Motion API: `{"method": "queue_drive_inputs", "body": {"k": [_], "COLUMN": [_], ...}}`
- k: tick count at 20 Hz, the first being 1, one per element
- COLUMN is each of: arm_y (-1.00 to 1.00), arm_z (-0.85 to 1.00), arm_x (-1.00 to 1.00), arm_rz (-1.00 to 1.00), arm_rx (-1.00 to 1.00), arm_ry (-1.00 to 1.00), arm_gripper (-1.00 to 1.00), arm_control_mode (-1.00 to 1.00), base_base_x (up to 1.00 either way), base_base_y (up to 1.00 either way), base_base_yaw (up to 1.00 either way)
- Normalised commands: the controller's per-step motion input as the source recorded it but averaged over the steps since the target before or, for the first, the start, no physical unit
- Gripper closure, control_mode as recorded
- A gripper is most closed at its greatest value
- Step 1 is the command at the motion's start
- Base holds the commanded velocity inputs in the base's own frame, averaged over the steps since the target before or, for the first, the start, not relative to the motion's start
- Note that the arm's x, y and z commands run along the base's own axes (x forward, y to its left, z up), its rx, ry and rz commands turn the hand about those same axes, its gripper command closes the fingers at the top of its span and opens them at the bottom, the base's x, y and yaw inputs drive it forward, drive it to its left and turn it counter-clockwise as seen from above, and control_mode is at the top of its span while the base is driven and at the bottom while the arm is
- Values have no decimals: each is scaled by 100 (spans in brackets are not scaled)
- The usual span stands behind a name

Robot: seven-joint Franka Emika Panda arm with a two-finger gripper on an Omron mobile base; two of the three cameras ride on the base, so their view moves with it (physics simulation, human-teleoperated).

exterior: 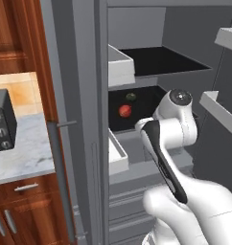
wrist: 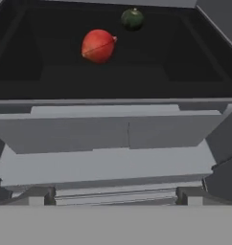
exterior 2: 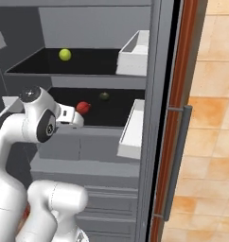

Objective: Place the onion in the correct fridge rack based on whether it is a fruit or vegetable. Finally, close the fridge door.

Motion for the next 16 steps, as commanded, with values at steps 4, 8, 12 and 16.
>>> {"method": "queue_drive_inputs", "body": {"k": [4,8,12,16], "arm_y": [0,0,0,0], "arm_z": [0,0,0,0], "arm_x": [0,0,0,0], "arm_rz": [0,0,0,0], "arm_rx": [0,0,0,0], "arm_ry": [0,0,0,0], "arm_gripper": [-100,-100,-100,-100], "arm_control_mode": [100,100,100,100], "base_base_x": [-49,-54,-61,-42], "base_base_y": [0,0,-2,-11], "base_base_yaw": [0,0,0,0]}}
